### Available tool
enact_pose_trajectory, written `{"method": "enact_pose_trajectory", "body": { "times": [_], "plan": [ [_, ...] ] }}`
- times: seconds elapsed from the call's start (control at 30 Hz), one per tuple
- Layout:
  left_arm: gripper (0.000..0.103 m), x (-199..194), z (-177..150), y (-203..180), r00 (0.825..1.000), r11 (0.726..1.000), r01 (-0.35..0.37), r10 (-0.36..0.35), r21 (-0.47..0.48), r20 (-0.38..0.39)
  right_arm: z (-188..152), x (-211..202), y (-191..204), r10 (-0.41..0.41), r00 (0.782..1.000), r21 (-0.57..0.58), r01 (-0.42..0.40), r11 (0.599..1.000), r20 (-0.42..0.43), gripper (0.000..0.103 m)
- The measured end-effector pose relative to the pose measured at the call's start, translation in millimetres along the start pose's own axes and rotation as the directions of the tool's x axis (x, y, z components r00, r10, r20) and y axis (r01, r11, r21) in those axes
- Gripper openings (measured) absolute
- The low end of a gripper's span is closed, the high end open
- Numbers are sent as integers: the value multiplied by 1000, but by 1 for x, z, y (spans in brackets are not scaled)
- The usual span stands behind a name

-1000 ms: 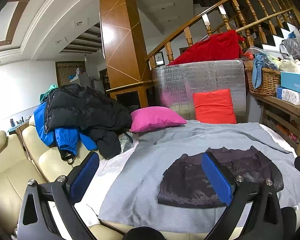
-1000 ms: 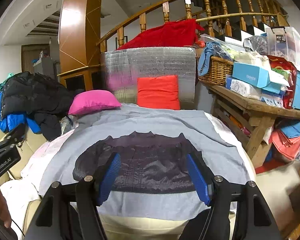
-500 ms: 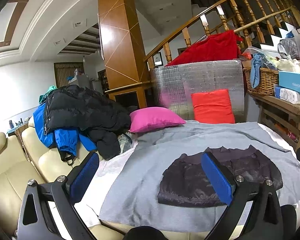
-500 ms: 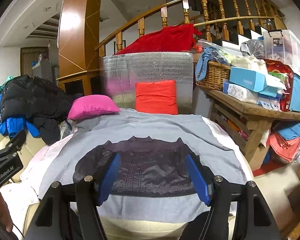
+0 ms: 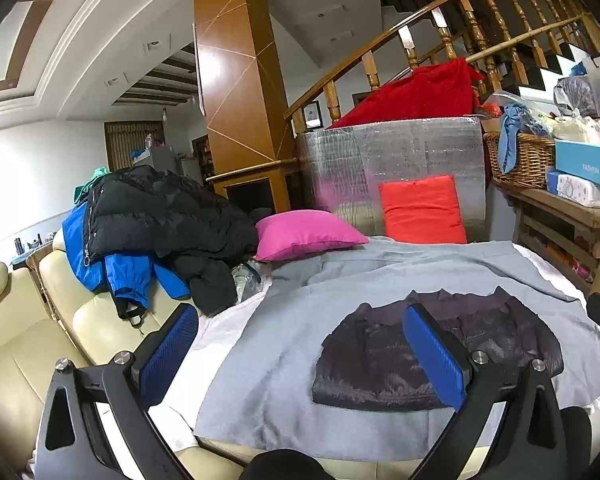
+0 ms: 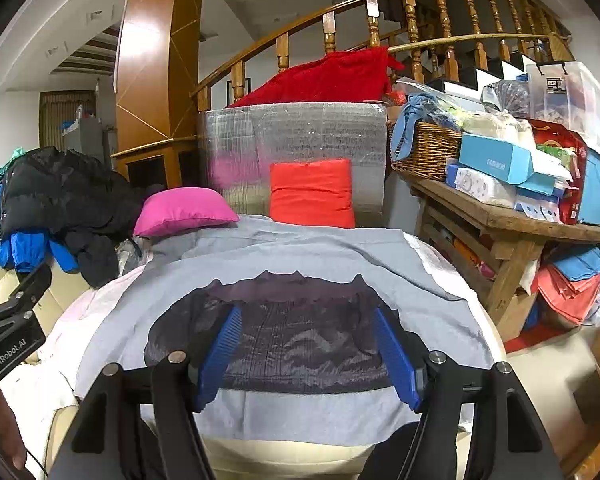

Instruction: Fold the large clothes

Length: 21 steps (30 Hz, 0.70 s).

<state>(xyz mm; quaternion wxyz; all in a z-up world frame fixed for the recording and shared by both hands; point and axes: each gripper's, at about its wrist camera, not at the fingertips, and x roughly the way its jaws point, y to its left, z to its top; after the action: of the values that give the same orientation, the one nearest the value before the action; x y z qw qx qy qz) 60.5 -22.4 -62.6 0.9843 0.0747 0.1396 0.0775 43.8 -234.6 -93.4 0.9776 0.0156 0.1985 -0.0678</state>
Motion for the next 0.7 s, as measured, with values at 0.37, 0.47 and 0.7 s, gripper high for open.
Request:
{"method": "enact_pose_trajectory", "body": {
  "times": [0.37, 0.47, 0.7],
  "plan": [
    [102, -7, 3, -9, 1000, 1000, 3, -3, 14, 6, 0, -4, -3, 1, 1000, 10, -1, 1000, 9, 72],
    [102, -10, 7, -10, 1000, 1000, 10, -10, 14, 9, 2, -6, -6, 3, 1000, 14, -3, 1000, 15, 72],
    [102, -15, 12, -17, 1000, 1000, 13, -14, 26, 28, 5, -10, -12, -3, 1000, 31, 2, 1000, 25, 72]
  ]
}}
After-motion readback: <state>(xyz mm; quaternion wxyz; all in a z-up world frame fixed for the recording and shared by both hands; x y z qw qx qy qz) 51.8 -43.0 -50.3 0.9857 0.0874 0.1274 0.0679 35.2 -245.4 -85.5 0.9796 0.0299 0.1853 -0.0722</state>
